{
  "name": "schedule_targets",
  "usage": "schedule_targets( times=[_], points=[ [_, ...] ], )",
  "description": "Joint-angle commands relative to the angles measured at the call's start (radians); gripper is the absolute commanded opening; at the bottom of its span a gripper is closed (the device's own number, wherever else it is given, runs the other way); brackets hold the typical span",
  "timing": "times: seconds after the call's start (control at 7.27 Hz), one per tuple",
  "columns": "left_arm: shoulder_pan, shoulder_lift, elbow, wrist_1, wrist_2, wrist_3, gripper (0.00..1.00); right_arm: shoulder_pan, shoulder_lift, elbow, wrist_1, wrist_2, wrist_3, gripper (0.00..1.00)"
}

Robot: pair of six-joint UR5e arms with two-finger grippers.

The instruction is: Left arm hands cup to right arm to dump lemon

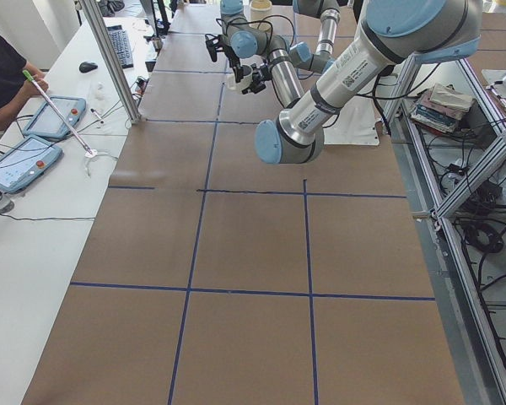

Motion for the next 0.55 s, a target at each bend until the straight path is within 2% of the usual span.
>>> schedule_targets(
  times=[0.0, 0.41],
  points=[
    [0.000, -0.002, -0.011, 0.003, 0.002, 0.002, 0.88, 0.000, 0.001, -0.001, -0.002, 0.001, -0.005, 0.30],
    [0.025, 0.002, -0.016, 0.015, 0.002, 0.005, 0.85, 0.001, 0.001, -0.001, 0.000, 0.003, -0.006, 0.31]
  ],
)
